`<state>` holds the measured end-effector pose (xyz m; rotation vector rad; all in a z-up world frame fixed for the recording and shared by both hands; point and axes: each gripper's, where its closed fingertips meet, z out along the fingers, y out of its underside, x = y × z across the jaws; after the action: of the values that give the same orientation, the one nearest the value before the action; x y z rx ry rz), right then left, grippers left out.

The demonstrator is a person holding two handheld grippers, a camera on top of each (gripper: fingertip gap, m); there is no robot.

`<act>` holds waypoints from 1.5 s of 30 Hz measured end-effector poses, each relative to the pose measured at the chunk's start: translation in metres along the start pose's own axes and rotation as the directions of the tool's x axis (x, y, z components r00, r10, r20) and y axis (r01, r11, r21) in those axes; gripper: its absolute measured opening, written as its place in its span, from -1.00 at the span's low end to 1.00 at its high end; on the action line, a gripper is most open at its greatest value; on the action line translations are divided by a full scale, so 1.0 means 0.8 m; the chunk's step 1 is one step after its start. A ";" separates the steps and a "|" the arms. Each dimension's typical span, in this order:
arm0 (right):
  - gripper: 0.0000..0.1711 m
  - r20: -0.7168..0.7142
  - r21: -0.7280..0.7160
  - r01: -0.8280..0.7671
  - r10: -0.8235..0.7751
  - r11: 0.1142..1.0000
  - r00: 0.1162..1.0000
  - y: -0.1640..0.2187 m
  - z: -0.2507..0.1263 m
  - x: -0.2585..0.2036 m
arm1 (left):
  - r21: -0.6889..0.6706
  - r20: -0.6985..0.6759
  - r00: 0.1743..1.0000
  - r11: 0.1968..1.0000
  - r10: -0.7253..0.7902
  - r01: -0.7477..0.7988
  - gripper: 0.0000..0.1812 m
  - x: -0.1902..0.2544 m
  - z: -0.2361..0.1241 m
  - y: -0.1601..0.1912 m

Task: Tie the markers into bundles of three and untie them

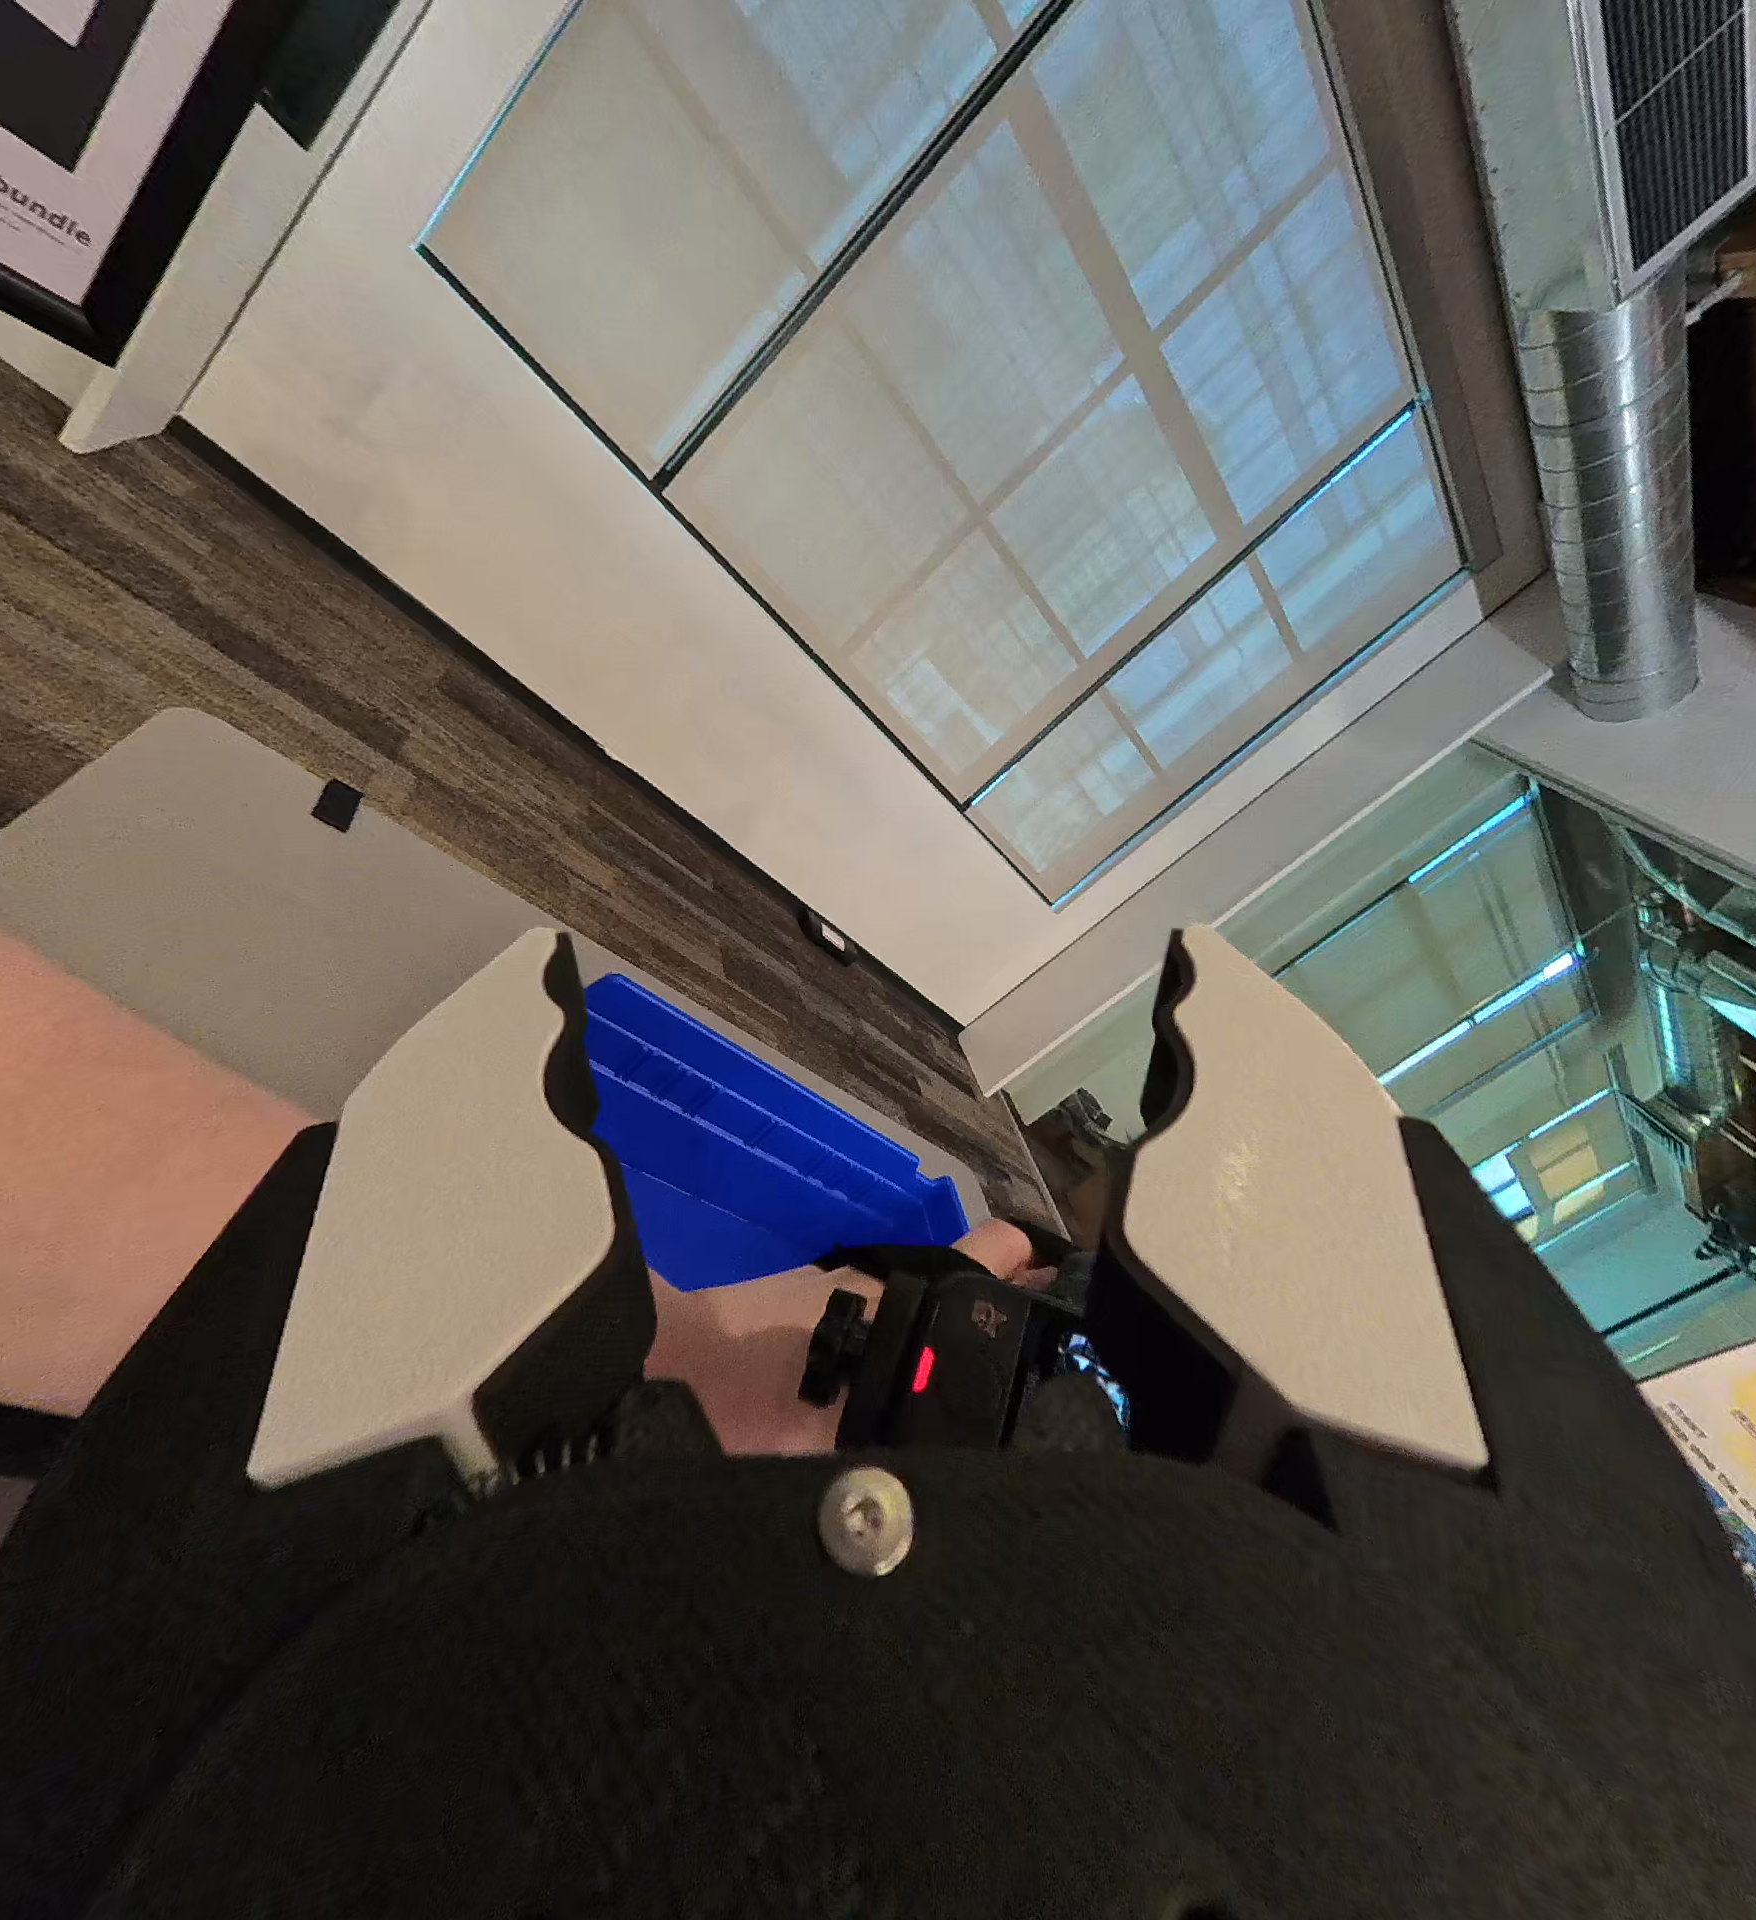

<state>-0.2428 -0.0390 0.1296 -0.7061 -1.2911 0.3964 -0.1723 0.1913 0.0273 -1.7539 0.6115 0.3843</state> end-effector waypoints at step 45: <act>0.20 0.024 -0.007 -0.093 0.093 0.996 0.995 -0.030 -0.014 -0.001 | 0.004 -0.023 1.000 1.000 0.010 -0.010 0.48 0.012 -0.017 -0.008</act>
<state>-0.2354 -0.0601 0.1439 -0.7704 -1.2852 0.4784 -0.1616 0.1773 0.0308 -1.7539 0.6371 0.3696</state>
